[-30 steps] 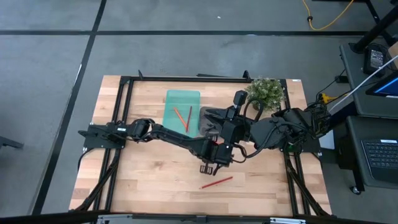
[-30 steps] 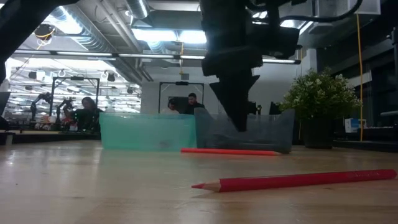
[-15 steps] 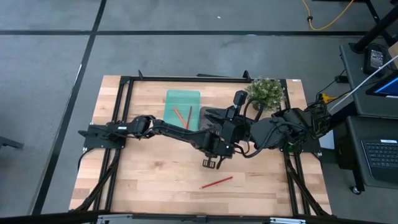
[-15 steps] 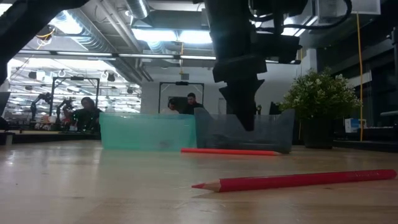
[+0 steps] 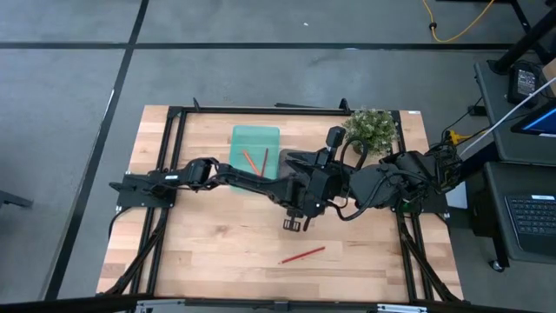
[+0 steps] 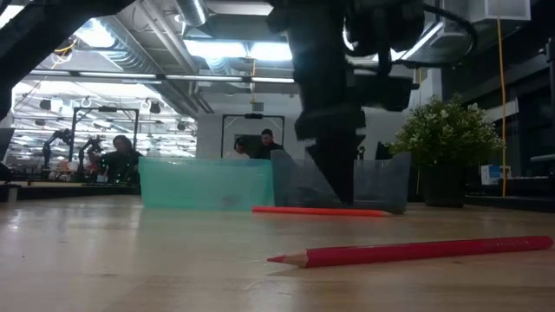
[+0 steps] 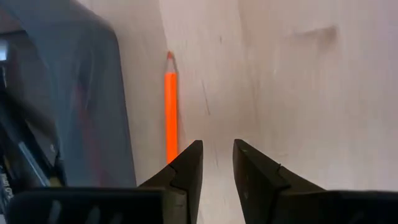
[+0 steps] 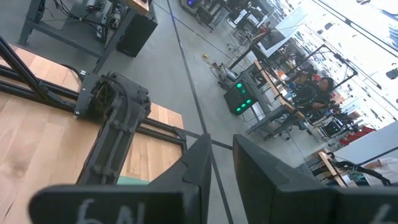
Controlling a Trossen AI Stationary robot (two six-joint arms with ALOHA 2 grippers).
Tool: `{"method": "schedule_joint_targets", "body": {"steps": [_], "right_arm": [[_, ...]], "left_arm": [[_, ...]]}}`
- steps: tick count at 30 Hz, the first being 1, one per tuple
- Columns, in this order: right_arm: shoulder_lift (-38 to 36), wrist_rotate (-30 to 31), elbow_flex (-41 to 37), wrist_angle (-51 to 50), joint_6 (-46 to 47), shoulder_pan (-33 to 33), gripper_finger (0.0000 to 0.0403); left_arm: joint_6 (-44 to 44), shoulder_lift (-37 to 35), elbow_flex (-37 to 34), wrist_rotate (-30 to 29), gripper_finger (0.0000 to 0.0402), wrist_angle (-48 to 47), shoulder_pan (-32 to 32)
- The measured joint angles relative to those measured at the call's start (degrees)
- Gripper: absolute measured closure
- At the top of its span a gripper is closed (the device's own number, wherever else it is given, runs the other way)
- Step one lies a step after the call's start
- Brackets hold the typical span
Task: Sort pens & pencils
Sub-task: Put the orange colored pencil into the green bin
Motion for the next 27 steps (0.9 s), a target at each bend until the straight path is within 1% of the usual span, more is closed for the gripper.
{"method": "schedule_joint_targets", "body": {"steps": [5, 10, 16, 27], "right_arm": [[0.0, 0.0, 0.0, 0.0, 0.0, 0.0, 0.0334], [0.0, 0.0, 0.0, 0.0, 0.0, 0.0, 0.0334], [0.0, 0.0, 0.0, 0.0, 0.0, 0.0, 0.0334], [0.0, 0.0, 0.0, 0.0, -0.1, 0.0, 0.0334]], "left_arm": [[-0.3, 0.1, -1.9, -2.9, 0.0319, 0.3, 0.3], [-0.4, 0.1, -2.0, -3.8, 0.0319, 0.4, 0.2], [-0.4, 0.0, -2.0, -3.9, 0.0319, 0.4, 0.1], [-0.4, 0.0, -2.0, -3.6, 0.0319, 0.4, 2.0]]}}
